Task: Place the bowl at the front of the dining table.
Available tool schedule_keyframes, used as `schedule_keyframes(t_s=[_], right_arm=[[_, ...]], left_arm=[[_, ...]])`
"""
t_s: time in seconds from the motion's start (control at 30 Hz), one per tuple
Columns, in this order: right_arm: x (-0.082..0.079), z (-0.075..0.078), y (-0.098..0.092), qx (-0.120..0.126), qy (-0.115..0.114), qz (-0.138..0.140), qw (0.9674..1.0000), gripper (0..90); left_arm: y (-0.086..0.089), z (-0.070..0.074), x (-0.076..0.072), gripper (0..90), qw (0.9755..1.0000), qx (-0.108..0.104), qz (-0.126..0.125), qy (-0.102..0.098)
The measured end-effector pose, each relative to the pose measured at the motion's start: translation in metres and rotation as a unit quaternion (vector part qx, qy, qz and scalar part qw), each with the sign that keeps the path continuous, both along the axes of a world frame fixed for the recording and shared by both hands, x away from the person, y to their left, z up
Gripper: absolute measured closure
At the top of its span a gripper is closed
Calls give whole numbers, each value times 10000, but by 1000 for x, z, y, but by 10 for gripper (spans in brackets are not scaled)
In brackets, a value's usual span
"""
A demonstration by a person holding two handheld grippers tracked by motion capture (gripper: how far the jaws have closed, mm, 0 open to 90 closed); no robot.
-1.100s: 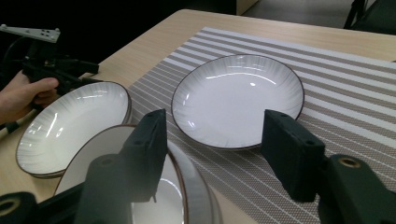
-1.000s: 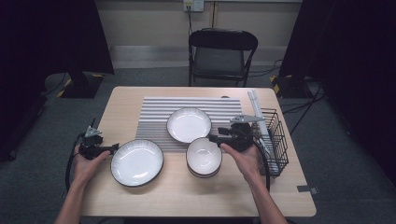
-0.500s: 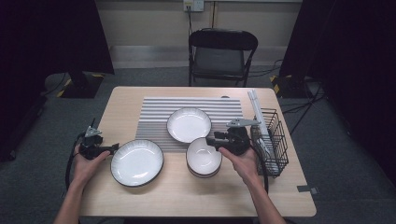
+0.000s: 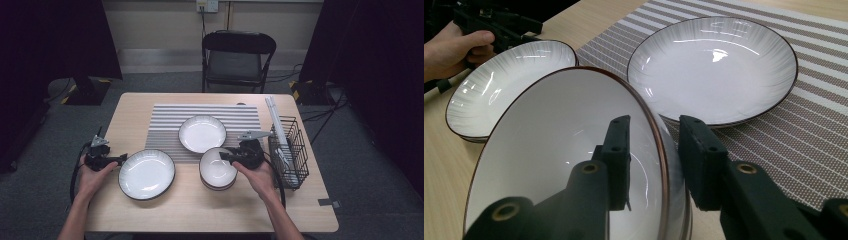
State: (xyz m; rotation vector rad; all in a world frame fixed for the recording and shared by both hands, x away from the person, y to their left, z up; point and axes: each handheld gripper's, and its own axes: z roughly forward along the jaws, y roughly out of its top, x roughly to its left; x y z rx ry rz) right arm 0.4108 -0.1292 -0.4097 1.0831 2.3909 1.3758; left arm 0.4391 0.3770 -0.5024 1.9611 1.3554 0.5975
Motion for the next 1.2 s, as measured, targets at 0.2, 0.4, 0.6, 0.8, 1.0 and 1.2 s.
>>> schedule_keyframes(t_s=[0.2,0.4,0.6,0.8,1.0,1.2], right_arm=[[-1,-2,2,-205,-169,-67,9996,731],[-2,-4,3,-353,-213,-121,9991,755],[-2,-5,4,-409,-248,-107,9988,767],[-3,-5,3,-411,-248,-127,9988,774],[-5,-4,2,-445,-281,-163,9985,792],[-6,-3,2,-434,-300,-179,9984,793]], left_arm=[[0,0,0,181,10000,-3,0,-2],[0,0,0,181,10000,-2,-1,-1],[0,0,0,182,10000,-2,-1,-1],[0,0,0,181,10000,1,-2,1],[0,0,0,182,10000,1,-2,1],[0,0,0,181,10000,3,-2,1]])
